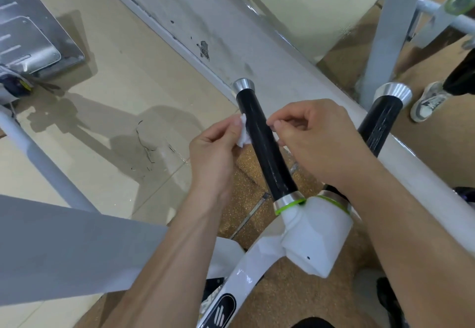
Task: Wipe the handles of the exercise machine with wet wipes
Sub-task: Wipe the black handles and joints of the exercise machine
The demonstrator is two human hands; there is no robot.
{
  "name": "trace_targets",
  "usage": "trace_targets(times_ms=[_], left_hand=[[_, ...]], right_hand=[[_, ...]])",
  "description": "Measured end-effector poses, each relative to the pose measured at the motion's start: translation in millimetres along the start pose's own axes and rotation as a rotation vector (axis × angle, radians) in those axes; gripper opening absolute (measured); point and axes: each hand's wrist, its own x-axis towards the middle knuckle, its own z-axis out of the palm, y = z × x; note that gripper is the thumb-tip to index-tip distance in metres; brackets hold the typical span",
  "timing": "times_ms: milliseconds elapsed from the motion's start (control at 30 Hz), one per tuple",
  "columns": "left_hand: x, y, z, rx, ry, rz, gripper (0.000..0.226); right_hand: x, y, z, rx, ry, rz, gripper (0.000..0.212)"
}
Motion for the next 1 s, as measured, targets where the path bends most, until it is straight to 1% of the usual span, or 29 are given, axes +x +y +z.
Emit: trace_targets(times_ms=[67, 167, 233, 333, 400, 433, 500, 567, 667, 767, 867, 1000], left_hand=[[-3, -1, 4, -0.033, 0.037, -0.036, 0.013], [-18, -6, 0, -0.038, 0.020, -0.085, 0.012], [-23, -8, -7, -0.048, -0.018, -0.098, 0.017], [-22, -6, -10, -0.051, -0.056, -0.046, 0.024], [-25, -11, -7, -0.051, -0.038, -0.013, 0.022], [-30, -15, -4, -0.061, -0.021, -0.010, 0.019], [-44, -24, -1, -0.095, 0.025, -0.025, 0.016], [-59, -31, -2, -0.109, 0.062, -0.041, 0.014], [-76, -34, -8, -0.070, 0.056, -0.014, 0.016], [-75, -25, -10, -0.044, 0.020, 0.025, 0.016], [-63, -15, -4, -0.104, 0.029, 0.034, 0.013], [-87, -19, -1, -0.057, 0.062, 0.025, 0.012]], right_hand=[[0, -1, 0, -0.020, -0.003, -0.010, 0.018], [-2, -8, -3, -0.070, -0.013, -0.027, 0.020], [-7, -14, -9, -0.209, -0.101, -0.073, 0.027], [-22, -24, -18, -0.529, -0.249, -0.191, 0.033], [-35, -25, -22, -0.579, -0.279, -0.197, 0.030], [-42, -24, -22, -0.557, -0.275, -0.199, 0.029], [-53, -17, -21, -0.437, -0.251, -0.160, 0.029], [-64, -6, -17, -0.361, -0.169, -0.169, 0.031], [-72, 2, -9, -0.323, -0.039, -0.242, 0.036], [-71, 7, -7, -0.275, -0.041, -0.221, 0.042], [-71, 9, -9, -0.267, -0.024, -0.228, 0.047], [-72, 11, -8, -0.261, -0.029, -0.229, 0.038]])
